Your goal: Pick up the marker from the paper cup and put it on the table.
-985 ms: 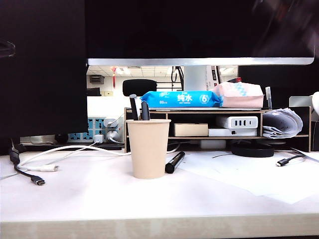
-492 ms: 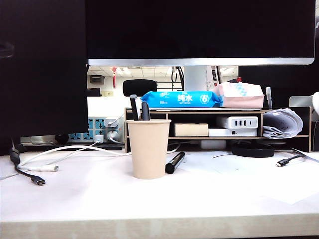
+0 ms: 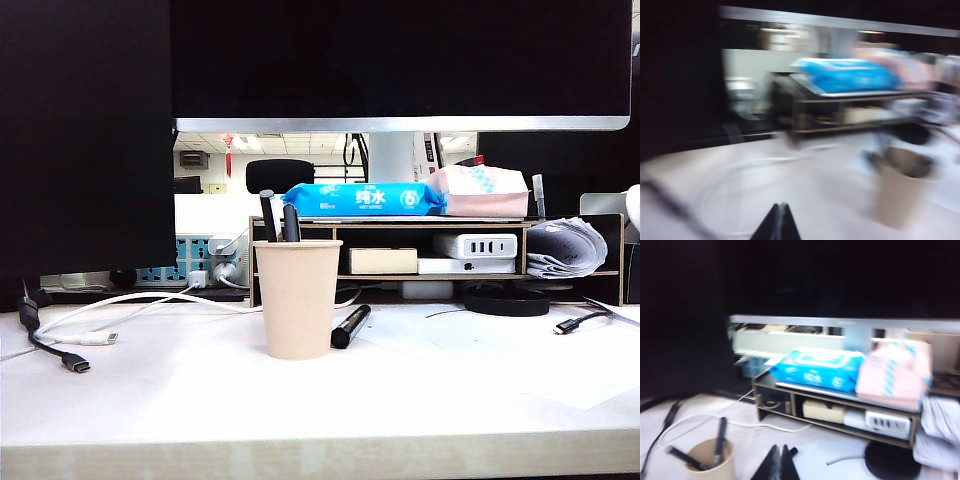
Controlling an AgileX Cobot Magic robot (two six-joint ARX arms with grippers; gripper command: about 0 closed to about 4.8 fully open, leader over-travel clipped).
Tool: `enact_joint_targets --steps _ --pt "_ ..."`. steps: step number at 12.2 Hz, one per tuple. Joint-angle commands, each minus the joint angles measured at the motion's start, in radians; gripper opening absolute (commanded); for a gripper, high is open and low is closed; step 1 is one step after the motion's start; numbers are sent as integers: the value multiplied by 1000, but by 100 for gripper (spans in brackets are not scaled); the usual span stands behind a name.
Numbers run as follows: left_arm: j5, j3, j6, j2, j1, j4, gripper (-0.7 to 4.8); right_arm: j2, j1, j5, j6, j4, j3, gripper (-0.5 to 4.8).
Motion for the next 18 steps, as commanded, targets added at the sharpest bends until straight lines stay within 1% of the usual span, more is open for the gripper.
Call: enact_joint_targets --steps 1,3,4,6,8,9,14,18 --pt "5 1 1 0 89 13 -5 -5 0 63 19 50 -49 -5" --pt "5 1 0 0 148 13 -5 -2 0 116 19 85 -86 -5" --pt "5 1 0 0 174 13 -5 0 0 124 19 139 -120 -5" --pt "5 1 0 0 183 13 -5 1 0 127 19 222 -167 -5" --pt "5 1 0 0 183 13 -5 1 0 128 19 257 -201 -5" --pt "5 1 0 0 183 13 -5 1 0 145 19 234 -210 -5" --pt "5 1 0 0 183 13 -5 0 0 142 19 192 -210 -4" --pt "5 1 0 0 183 13 -5 -1 0 142 19 192 -210 -4"
